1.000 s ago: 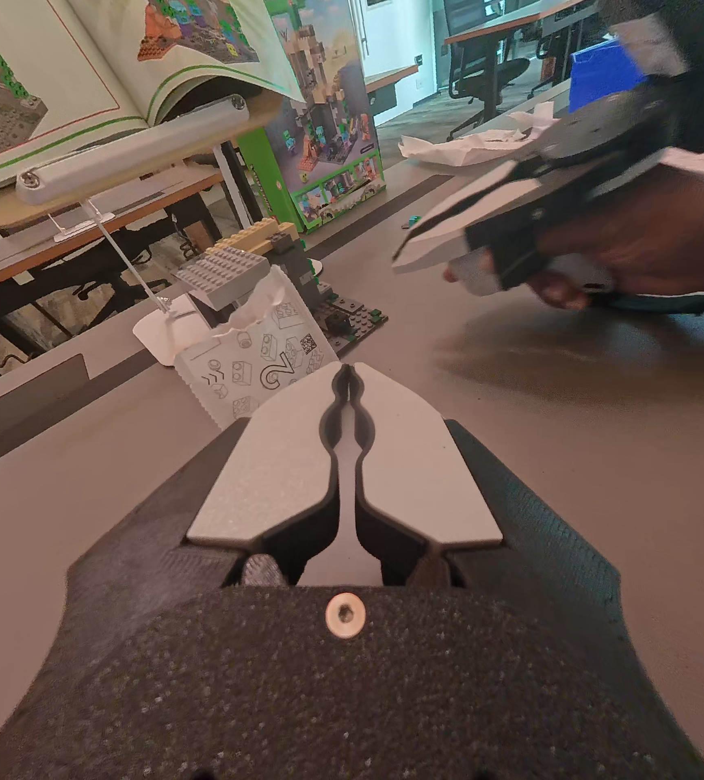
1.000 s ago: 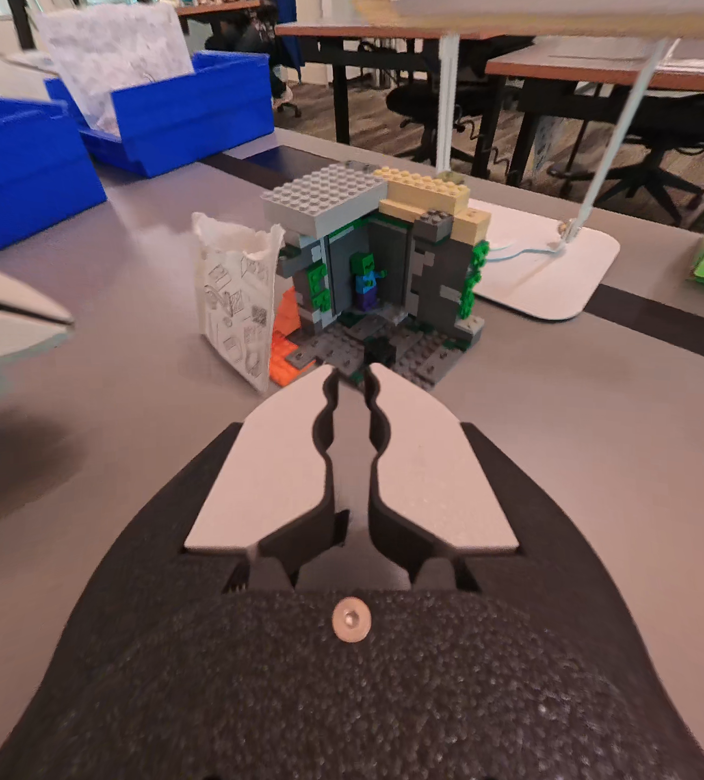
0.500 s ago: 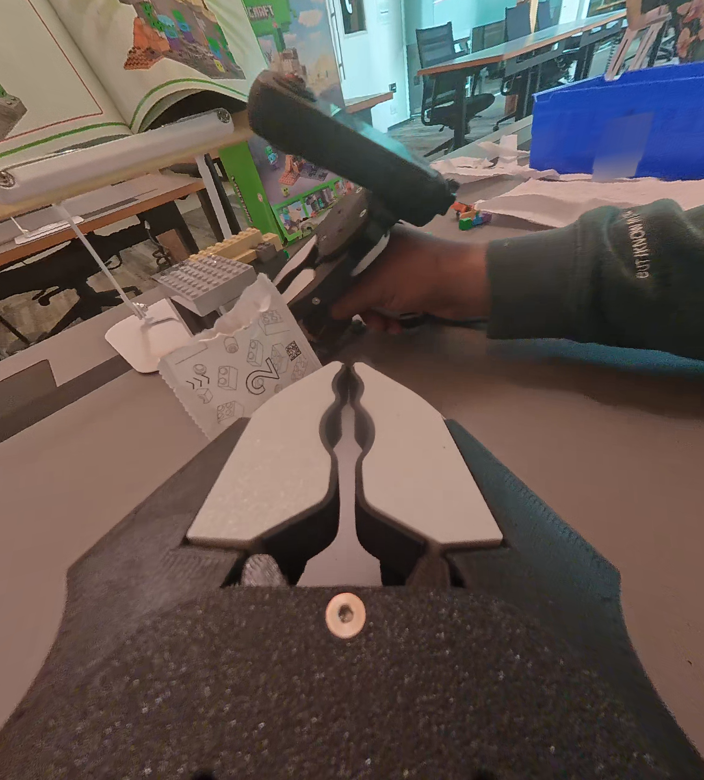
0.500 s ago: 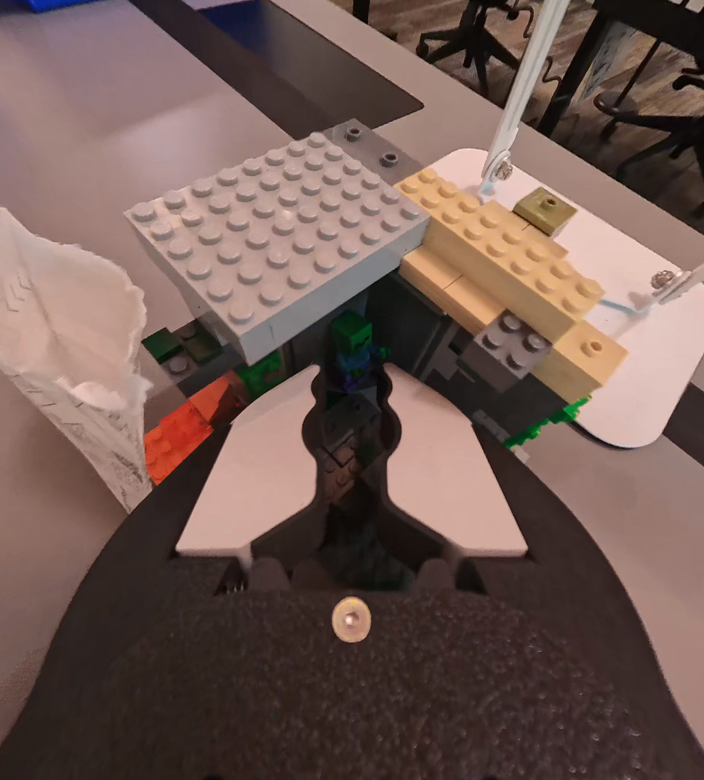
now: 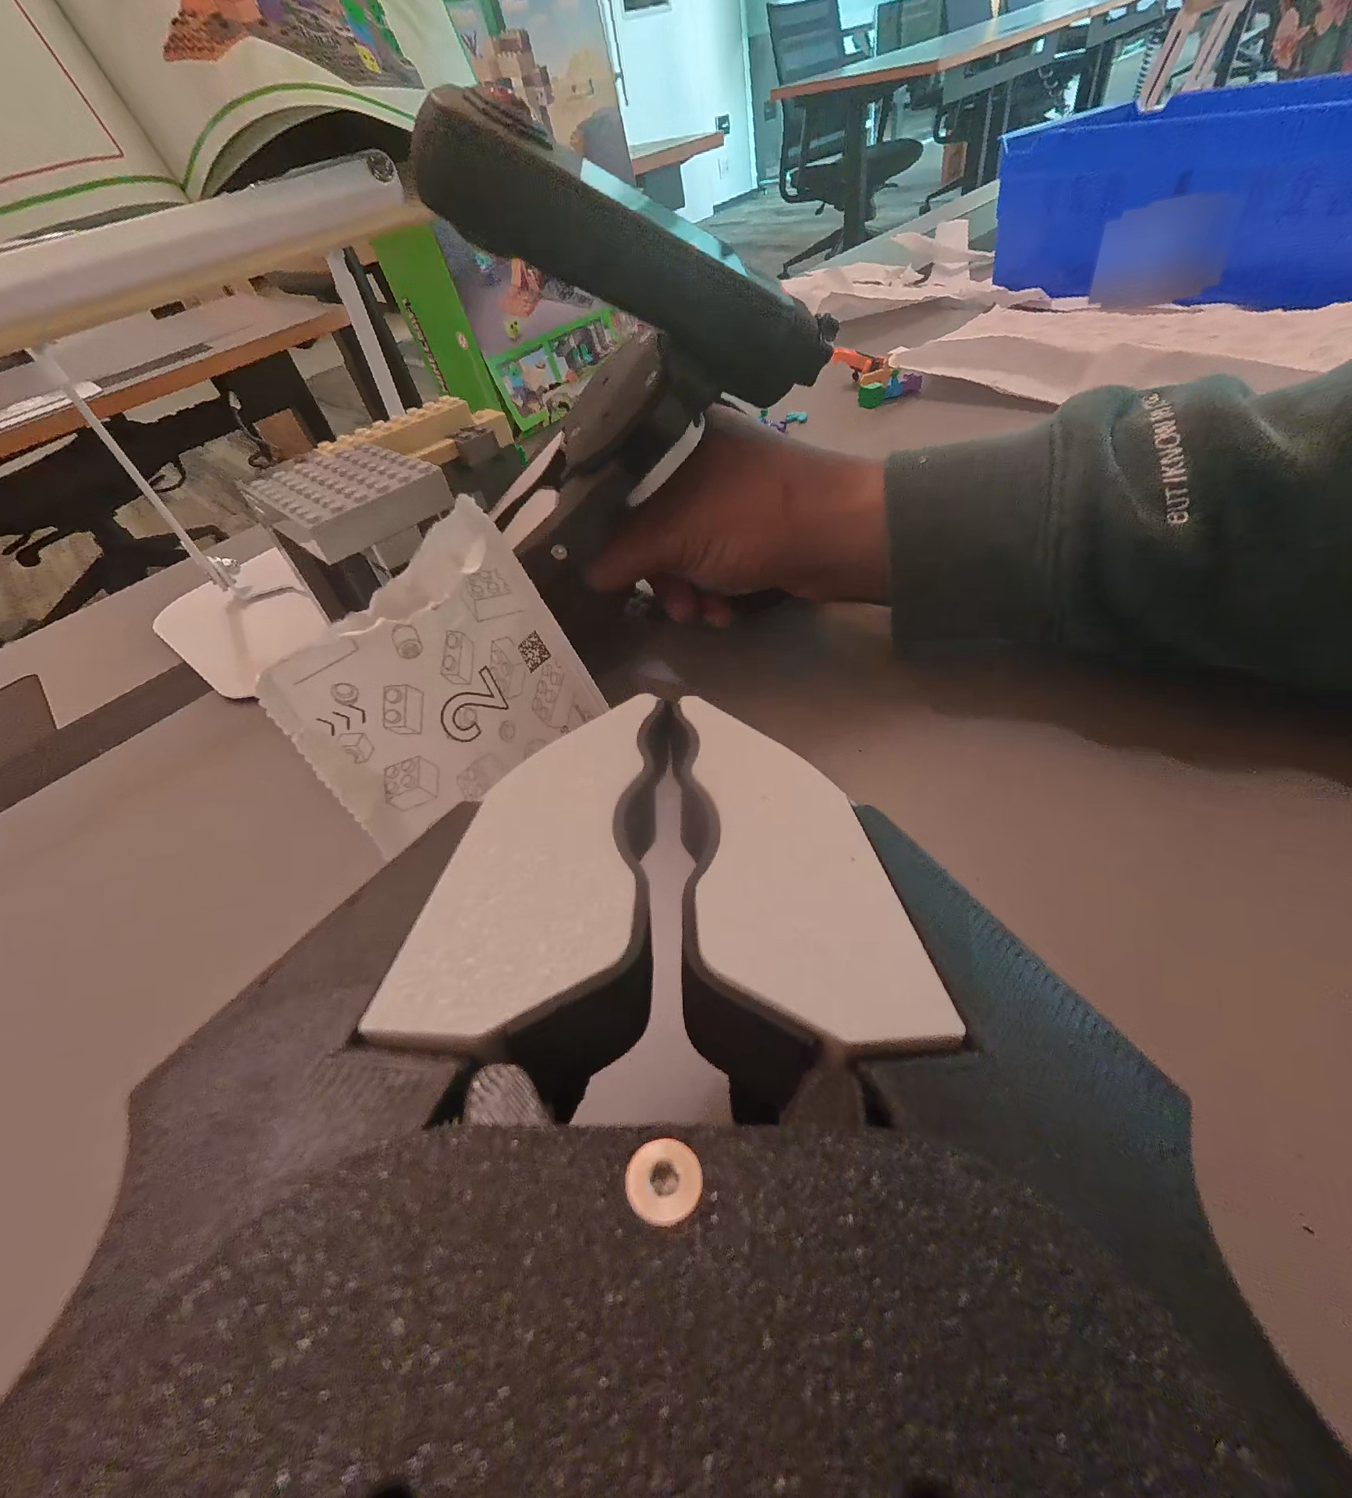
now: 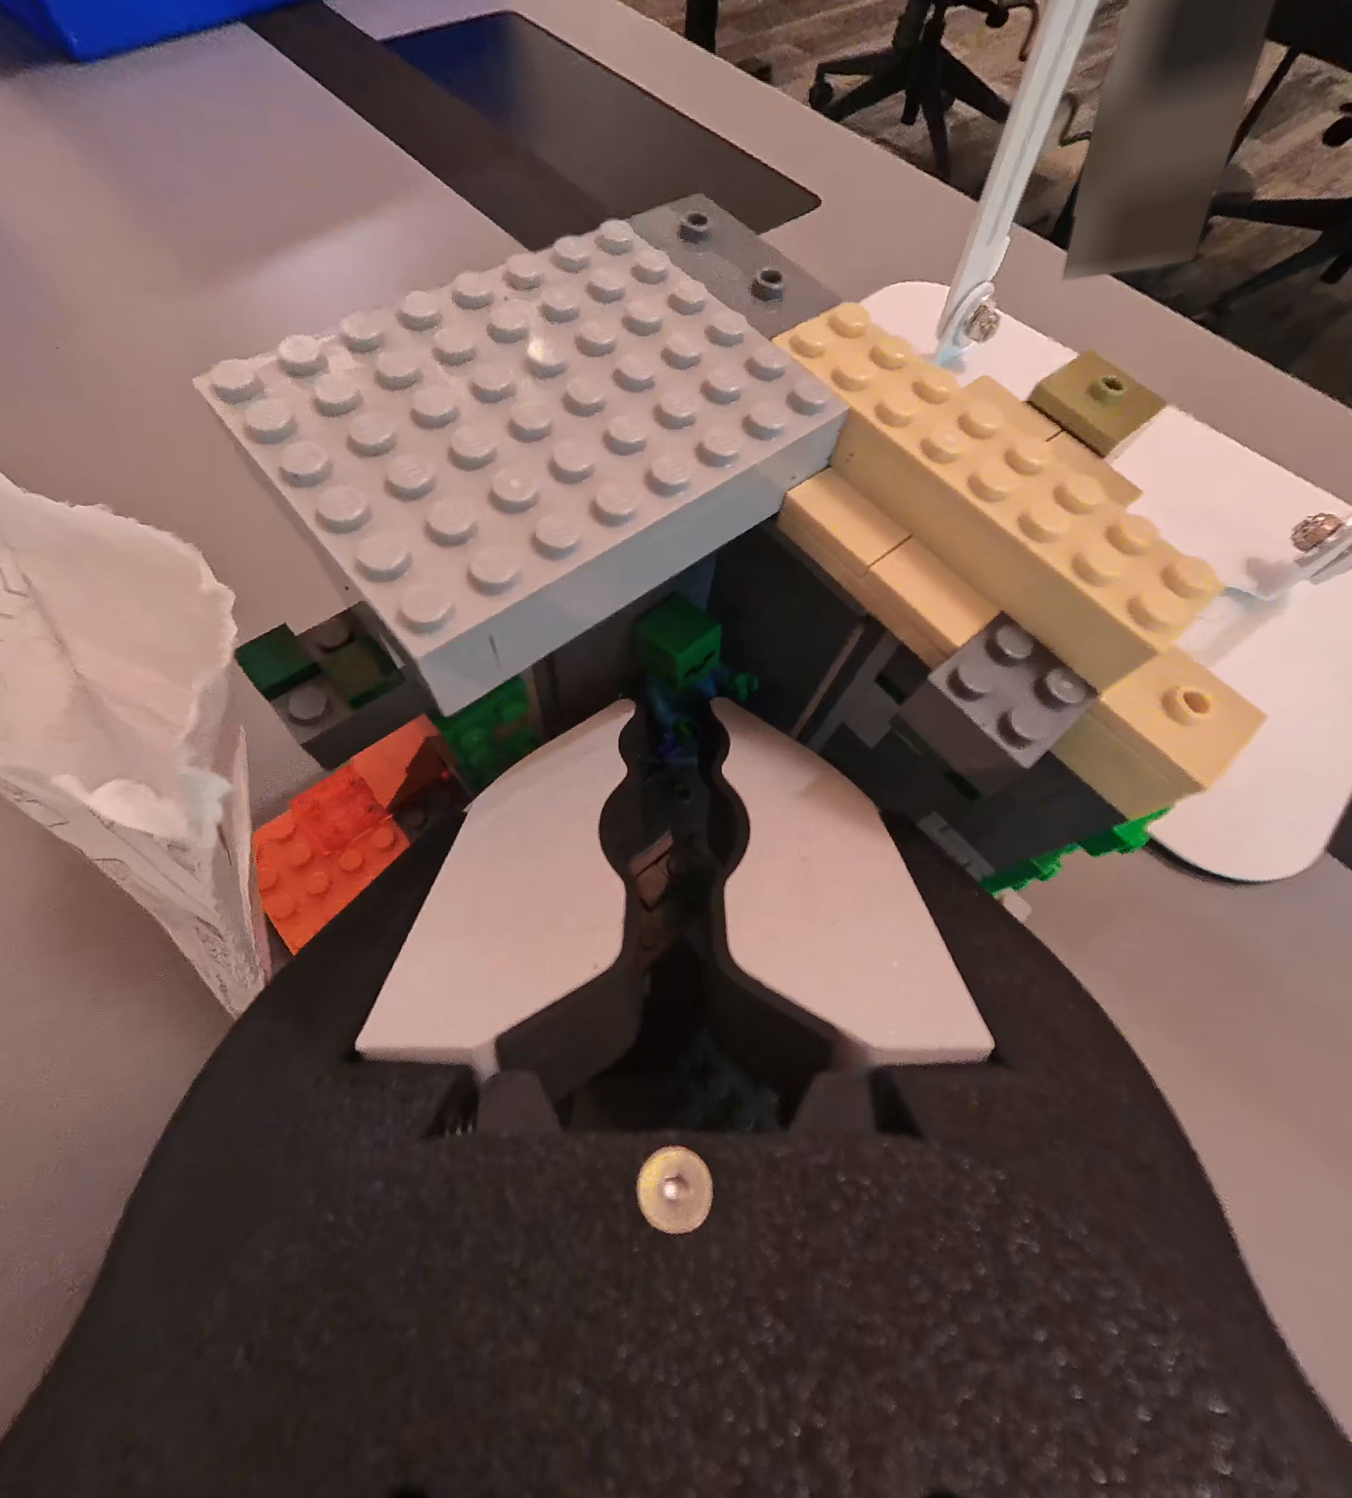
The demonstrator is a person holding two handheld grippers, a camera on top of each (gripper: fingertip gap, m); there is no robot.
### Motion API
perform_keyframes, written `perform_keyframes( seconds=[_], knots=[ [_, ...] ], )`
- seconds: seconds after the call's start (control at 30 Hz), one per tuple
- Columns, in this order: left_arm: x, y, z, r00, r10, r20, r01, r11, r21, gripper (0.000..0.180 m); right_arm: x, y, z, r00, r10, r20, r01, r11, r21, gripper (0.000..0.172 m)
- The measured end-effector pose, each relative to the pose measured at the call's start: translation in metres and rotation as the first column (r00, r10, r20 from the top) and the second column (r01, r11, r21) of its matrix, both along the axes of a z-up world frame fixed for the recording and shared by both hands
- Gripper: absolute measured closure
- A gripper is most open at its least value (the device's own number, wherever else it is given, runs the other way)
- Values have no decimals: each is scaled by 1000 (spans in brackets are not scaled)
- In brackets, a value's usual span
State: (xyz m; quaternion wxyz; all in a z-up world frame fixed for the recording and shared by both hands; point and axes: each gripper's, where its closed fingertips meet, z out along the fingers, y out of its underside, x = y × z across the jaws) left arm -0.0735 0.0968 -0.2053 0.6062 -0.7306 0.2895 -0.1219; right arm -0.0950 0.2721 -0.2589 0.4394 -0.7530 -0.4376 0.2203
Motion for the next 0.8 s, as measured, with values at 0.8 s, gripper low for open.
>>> perform_keyframes(
  seconds=[0.8],
  knots=[
    [-6,13,-7,999,34,-33,-35,999,-23,180,15,-9,23,962,2,-272,-72,966,-247,162]
  ],
)
